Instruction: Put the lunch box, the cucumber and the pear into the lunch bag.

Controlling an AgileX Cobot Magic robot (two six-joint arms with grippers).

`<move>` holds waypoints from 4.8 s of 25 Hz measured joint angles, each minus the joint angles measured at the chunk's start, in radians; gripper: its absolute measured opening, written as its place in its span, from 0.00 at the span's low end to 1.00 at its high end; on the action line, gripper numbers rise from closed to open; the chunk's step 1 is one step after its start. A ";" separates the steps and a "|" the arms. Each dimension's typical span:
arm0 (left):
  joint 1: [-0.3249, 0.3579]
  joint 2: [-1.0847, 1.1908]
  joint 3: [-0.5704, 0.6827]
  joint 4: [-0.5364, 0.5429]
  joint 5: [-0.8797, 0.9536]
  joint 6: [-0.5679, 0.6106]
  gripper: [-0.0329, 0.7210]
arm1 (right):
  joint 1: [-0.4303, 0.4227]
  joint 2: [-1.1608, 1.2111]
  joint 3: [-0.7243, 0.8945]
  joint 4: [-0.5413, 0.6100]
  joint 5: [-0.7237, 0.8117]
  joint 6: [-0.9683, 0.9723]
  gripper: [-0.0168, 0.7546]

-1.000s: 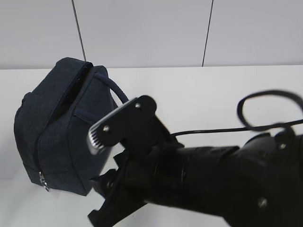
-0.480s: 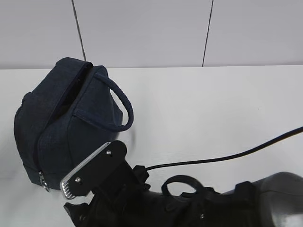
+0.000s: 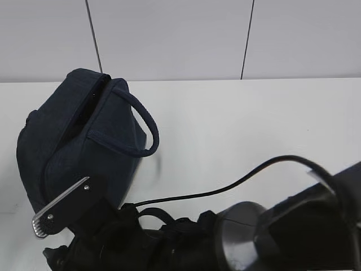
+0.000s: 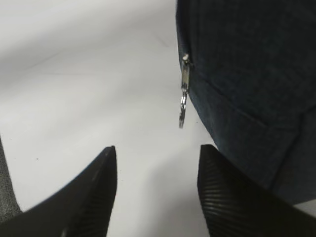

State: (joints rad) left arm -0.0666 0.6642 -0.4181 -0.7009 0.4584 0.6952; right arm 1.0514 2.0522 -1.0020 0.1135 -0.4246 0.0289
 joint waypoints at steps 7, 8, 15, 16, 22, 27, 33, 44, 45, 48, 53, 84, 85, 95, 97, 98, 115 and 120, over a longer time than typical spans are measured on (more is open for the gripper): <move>-0.009 0.000 0.000 0.000 0.000 0.000 0.59 | 0.000 0.044 -0.070 -0.012 0.015 0.004 0.55; -0.012 0.000 0.000 0.000 0.000 0.000 0.59 | 0.000 0.049 -0.077 -0.012 0.016 0.004 0.55; -0.016 0.000 0.000 0.000 0.000 0.002 0.59 | 0.000 0.064 -0.081 -0.013 0.022 0.004 0.55; -0.016 0.000 0.000 0.000 0.000 0.002 0.59 | 0.000 0.064 -0.081 -0.013 0.022 0.004 0.55; -0.021 0.000 0.000 -0.001 0.000 0.003 0.59 | 0.000 0.091 -0.103 -0.013 0.016 0.004 0.44; -0.021 0.000 0.000 -0.001 0.000 0.003 0.59 | 0.000 0.097 -0.123 -0.013 0.020 0.006 0.43; -0.021 0.000 0.000 -0.001 0.000 0.003 0.59 | 0.000 0.099 -0.125 0.012 0.020 -0.003 0.42; -0.021 0.000 0.000 -0.001 0.000 0.003 0.59 | -0.002 0.099 -0.125 0.091 0.016 -0.066 0.23; -0.021 0.000 0.000 -0.001 0.000 0.003 0.59 | -0.002 0.099 -0.125 0.117 0.016 -0.087 0.18; -0.021 0.000 0.000 -0.001 0.000 0.003 0.59 | -0.002 0.099 -0.125 0.166 0.016 -0.129 0.03; -0.021 0.000 0.000 -0.001 0.000 0.003 0.59 | -0.002 0.097 -0.125 0.178 0.044 -0.141 0.02; -0.021 0.000 0.000 0.097 0.055 0.000 0.49 | -0.004 -0.165 -0.175 0.368 0.234 -0.497 0.02; -0.021 0.002 0.000 0.095 0.070 -0.004 0.50 | -0.004 -0.165 -0.181 0.379 0.240 -0.514 0.02; 0.056 0.051 0.000 0.006 0.174 -0.008 0.52 | -0.014 -0.167 -0.203 0.451 0.269 -0.581 0.02; 0.070 0.056 -0.002 -0.028 0.196 0.001 0.52 | -0.021 -0.167 -0.203 0.460 0.274 -0.582 0.02; 0.071 0.058 -0.005 -0.043 0.204 0.007 0.52 | -0.026 -0.167 -0.204 0.464 0.276 -0.582 0.02; 0.400 0.312 -0.084 -0.486 0.452 0.309 0.51 | -0.034 -0.169 -0.211 0.468 0.308 -0.585 0.02; 0.418 0.357 -0.084 -0.464 0.412 0.409 0.50 | -0.034 -0.181 -0.211 0.468 0.323 -0.585 0.02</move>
State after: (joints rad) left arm 0.3512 1.0209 -0.5023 -1.1651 0.8700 1.1046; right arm 1.0171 1.8717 -1.2131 0.5816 -0.1020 -0.5557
